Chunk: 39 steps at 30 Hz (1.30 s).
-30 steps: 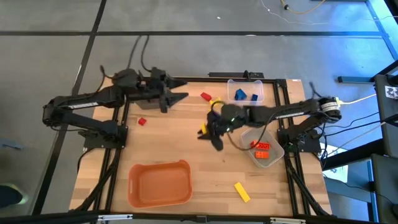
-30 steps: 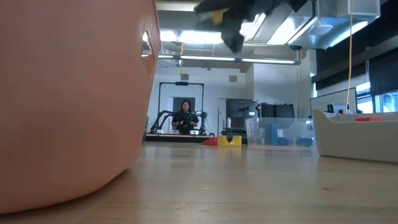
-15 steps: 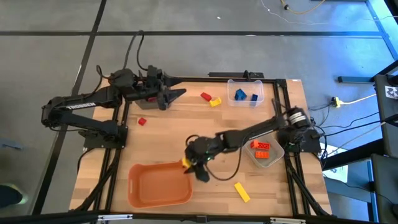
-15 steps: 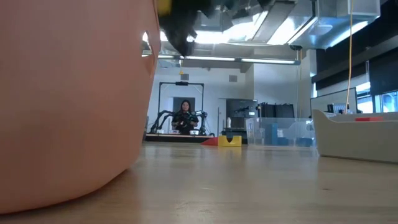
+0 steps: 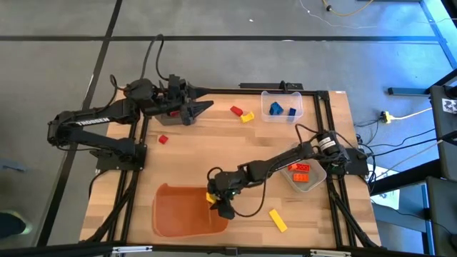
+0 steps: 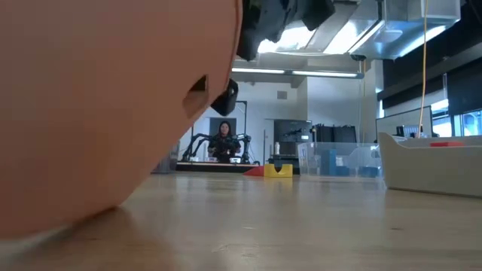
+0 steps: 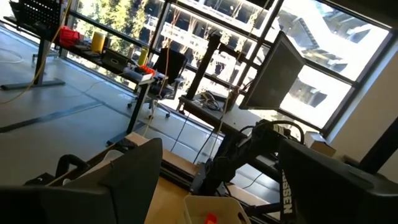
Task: Sort & place blocks by color
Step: Put the middle yellow block into the orange bin, then adjust the orange bin
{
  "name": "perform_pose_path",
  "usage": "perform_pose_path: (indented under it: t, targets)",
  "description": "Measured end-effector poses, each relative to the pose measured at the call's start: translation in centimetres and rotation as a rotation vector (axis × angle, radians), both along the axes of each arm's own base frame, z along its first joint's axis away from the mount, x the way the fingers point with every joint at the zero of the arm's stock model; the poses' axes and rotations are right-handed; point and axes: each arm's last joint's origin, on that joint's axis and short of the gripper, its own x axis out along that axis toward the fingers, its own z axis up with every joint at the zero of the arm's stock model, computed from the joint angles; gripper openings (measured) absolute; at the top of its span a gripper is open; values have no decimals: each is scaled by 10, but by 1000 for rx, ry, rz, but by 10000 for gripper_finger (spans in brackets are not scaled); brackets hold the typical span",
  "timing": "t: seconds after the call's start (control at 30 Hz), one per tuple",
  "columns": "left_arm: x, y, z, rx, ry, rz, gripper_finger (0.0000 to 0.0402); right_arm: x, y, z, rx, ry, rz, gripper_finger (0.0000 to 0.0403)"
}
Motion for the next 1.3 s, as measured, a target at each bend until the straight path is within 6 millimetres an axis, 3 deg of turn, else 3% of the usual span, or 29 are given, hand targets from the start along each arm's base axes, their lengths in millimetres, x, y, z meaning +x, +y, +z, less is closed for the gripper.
perform_pose_path:
  t: [0.27, 0.57, 0.8, 0.93, 1.1, 1.3]
  targets:
    - [-1, -1, 1, 5, -2, -37, 314, 3, 0, 5, 9, -47, -54, 202]
    - [-3, -2, 2, 6, -10, -37, 314, 10, 3, 18, 25, -139, -54, 212]
    - [-3, -3, 2, 6, -9, -69, 314, 21, 2, 49, -13, -235, -18, 213]
    - [-2, -4, 2, 9, -6, -105, 314, 23, -10, 67, -77, -205, 11, 214]
    - [-17, -9, 10, 2, -38, -159, 314, 0, -30, 94, -206, -111, 47, 213]
    - [-33, -19, 9, -16, 17, -161, 314, -50, -54, 104, -292, 8, 3, 188]
